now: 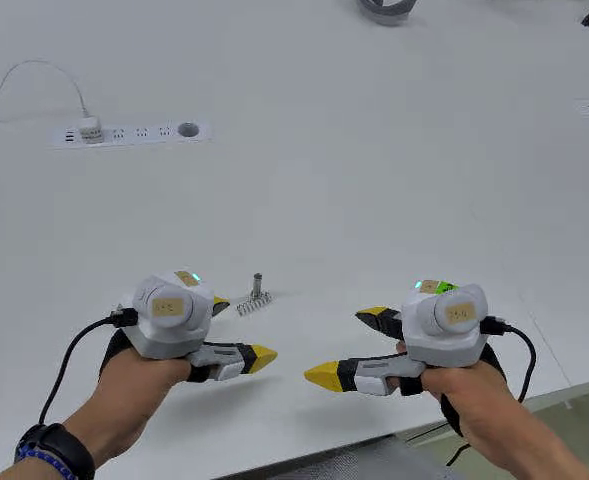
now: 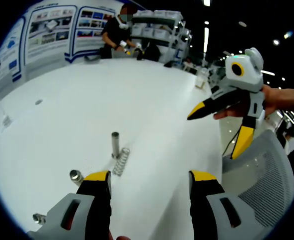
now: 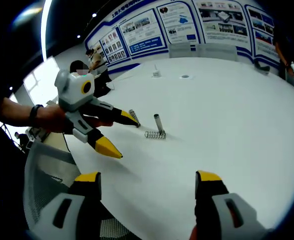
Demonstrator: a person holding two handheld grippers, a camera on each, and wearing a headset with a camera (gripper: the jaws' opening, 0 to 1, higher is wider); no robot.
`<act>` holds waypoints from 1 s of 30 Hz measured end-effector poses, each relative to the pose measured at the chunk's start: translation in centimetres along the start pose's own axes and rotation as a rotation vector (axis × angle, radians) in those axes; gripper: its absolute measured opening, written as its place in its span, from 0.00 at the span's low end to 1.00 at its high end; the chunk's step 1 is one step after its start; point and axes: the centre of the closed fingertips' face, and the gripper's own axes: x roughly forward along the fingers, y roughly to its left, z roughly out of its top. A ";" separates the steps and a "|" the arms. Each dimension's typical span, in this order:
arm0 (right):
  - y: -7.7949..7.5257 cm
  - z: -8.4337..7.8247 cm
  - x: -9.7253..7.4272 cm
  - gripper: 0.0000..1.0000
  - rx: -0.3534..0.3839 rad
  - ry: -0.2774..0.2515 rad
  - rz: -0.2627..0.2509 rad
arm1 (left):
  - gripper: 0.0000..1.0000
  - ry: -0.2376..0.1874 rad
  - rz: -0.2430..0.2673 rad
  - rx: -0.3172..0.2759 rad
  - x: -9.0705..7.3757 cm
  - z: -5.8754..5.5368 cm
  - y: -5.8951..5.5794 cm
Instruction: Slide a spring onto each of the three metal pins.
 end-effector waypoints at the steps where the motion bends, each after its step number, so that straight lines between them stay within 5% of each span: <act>1: 0.0 0.0 0.0 0.79 0.001 0.000 0.001 | 0.64 0.003 0.005 0.000 0.2 0.0 0.1; 15: 0.0 -0.7 0.0 0.78 0.018 0.009 0.010 | 0.60 0.025 0.051 -0.062 2.8 -0.8 1.7; 30: -0.3 -0.6 -0.1 0.77 0.025 0.005 0.014 | 0.39 0.022 0.112 -0.084 3.9 -1.0 2.8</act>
